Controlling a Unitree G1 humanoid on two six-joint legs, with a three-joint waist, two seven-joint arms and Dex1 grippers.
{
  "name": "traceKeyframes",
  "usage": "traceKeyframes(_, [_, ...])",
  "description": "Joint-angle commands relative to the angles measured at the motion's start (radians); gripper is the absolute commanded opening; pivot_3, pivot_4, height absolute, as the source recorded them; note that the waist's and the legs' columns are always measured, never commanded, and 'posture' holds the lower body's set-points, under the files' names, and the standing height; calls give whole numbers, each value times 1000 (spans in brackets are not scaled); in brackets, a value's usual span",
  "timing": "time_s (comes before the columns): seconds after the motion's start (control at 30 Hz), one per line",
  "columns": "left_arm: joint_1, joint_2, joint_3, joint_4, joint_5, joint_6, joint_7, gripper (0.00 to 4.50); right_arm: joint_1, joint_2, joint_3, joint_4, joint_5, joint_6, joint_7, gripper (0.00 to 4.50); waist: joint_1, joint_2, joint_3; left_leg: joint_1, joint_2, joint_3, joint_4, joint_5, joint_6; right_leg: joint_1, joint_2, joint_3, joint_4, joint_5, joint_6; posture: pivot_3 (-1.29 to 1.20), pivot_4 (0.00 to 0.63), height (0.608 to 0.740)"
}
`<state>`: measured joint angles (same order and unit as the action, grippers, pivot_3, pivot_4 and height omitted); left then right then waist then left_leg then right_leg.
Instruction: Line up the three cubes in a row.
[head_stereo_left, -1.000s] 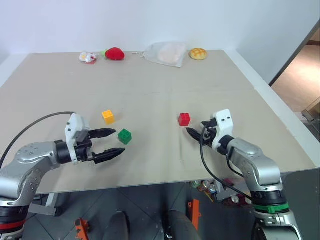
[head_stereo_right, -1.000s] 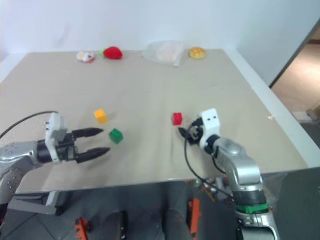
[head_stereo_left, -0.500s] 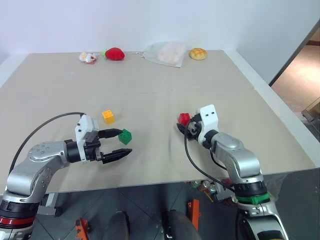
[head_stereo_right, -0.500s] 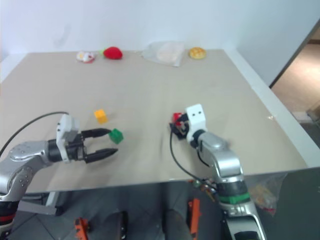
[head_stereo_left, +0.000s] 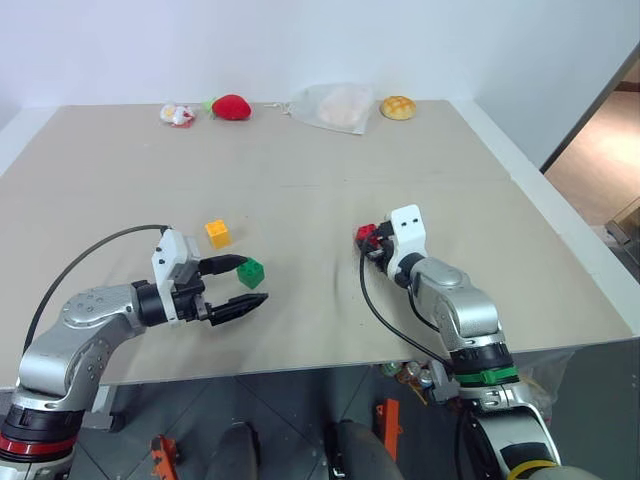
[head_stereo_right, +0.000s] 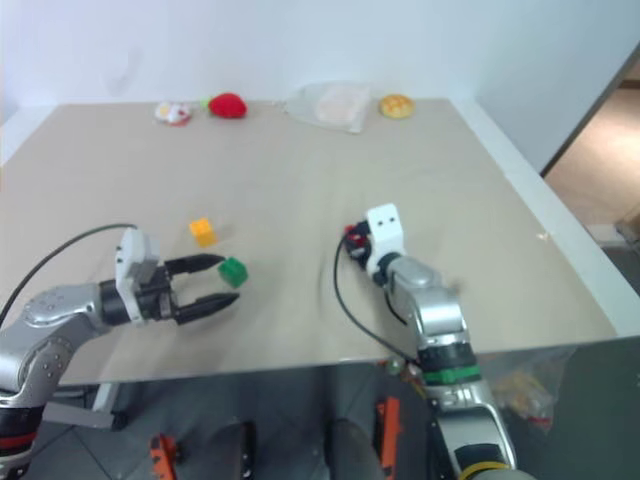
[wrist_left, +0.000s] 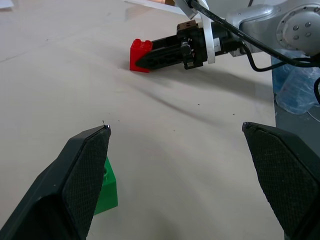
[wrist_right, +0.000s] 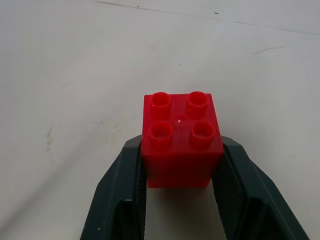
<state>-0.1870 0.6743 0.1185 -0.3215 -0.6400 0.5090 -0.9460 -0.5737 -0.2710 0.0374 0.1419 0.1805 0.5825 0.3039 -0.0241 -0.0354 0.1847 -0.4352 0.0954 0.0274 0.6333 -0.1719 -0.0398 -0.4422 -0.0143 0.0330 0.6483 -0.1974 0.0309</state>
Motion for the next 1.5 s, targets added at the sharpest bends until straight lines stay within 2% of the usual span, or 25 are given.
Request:
traceKeyframes(0.03, [4,-3,31,-44,-29,0,10,4377,-38,-5,-24,2,17,-53,47,1239,0,0,0,0,0,0,0,0,0,0,0,0,0,0,0,0,150,740])
traceKeyframes(0.2, [5,20,60,-47,-75,26,-4,4377,0,-100,-20,-75,142,-74,349,1239,1,0,0,0,0,0,0,0,0,0,0,0,0,0,0,0,150,740])
traceKeyframes(0.33, [-10,75,94,-3,-111,64,-53,4377,81,-317,23,-189,301,-47,808,1239,5,0,0,-1,0,0,-1,0,0,0,0,0,0,-2,2,0,150,740])
traceKeyframes(0.43, [-11,105,113,39,-125,83,-82,4377,64,-383,54,-146,298,-85,931,1239,-1,0,0,0,0,0,-1,0,1,1,0,0,0,-3,1,0,150,740])
traceKeyframes(0.6, [23,157,135,98,-115,86,-149,4377,-24,-384,103,-4,230,-188,1031,1239,-19,0,0,6,0,-2,-1,-1,1,1,4,2,0,2,-4,0,150,740])
traceKeyframes(0.77, [90,191,184,144,-108,81,-174,4377,-177,-328,147,220,154,-309,1100,1239,-25,0,0,9,0,-2,-1,-1,1,0,7,7,1,3,-6,0,150,740])
traceKeyframes(1.0, [180,172,251,130,-110,73,-148,4377,-295,-266,178,440,75,-467,1185,1239,-21,0,0,9,0,-1,-7,-1,0,-1,8,11,1,1,-5,0,150,740])
traceKeyframes(1.23, [269,154,281,52,-118,26,-150,4377,-336,-246,230,616,-65,-756,1215,1239,-20,0,0,9,0,-1,-12,-2,-2,-2,8,11,1,-3,-5,0,150,740])
traceKeyframes(1.5, [283,132,279,6,-139,41,-119,4377,-398,-236,204,746,-85,-831,1246,1239,-21,0,0,11,0,0,-11,-2,-2,-1,9,13,1,-1,-5,0,150,740])
